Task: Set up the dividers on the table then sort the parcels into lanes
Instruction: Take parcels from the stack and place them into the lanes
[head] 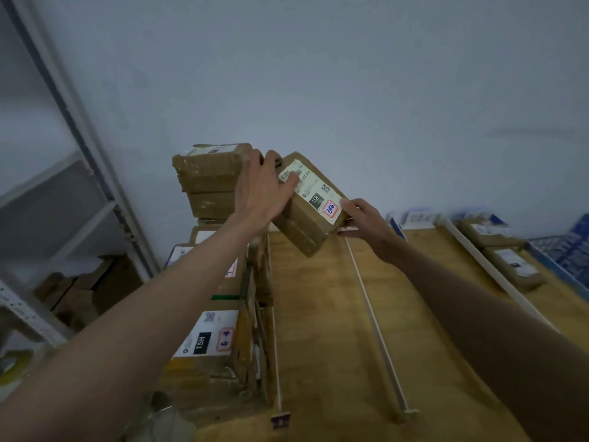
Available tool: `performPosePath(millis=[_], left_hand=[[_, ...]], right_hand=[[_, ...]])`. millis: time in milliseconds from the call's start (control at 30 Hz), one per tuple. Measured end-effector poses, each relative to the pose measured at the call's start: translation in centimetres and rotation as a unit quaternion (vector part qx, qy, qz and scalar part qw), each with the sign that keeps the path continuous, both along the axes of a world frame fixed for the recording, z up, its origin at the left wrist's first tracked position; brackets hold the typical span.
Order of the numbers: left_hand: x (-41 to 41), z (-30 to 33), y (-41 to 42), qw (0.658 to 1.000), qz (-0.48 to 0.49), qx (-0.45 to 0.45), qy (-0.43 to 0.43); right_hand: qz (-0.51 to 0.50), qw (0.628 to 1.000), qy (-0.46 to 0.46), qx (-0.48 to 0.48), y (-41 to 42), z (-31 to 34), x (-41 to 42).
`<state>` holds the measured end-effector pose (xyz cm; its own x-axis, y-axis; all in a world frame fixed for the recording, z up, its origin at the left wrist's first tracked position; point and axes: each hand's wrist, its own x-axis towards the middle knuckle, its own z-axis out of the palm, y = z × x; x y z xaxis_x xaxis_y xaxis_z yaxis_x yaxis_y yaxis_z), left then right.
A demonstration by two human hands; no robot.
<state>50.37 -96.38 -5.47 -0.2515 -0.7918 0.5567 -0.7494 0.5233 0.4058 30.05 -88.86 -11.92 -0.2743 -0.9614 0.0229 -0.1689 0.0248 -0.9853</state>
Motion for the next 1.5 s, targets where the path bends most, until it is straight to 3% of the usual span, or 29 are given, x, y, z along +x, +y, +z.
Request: performPosePath(millis=[200, 367, 500, 867, 1167, 1500], left_hand=[[-4.8, -2.7, 0.4, 0.989, -0.093, 0.098, -0.068], [-9.2, -6.7, 1.6, 0.971, -0.114, 0.144, -0.153], [-12.8, -9.1, 3.9, 0.955, -0.131, 0.109, -0.243], [-25.1, -14.1, 12.1, 0.934, -0.147, 0.075, -0.317], [-36.0, -18.0, 18.4, 0.932, -0.144, 0.115, -0.311], [-42.7, -20.3, 16.6, 0.931, -0.126, 0.136, -0.314]], right_hand=[[0.035, 0.994, -0.019, 0.104, 4.5, -2.5, -4.9], [-0.060, 0.975, 0.009, 0.215, 7.7, -4.4, -7.7], [-0.136, 0.951, 0.028, 0.276, 10.9, -6.1, -10.4], [-0.260, 0.918, 0.050, 0.296, 20.1, -7.9, -22.7], [-0.269, 0.916, 0.084, 0.286, 25.6, -11.4, -35.0], [-0.257, 0.918, 0.092, 0.287, 22.6, -14.8, -42.9]])
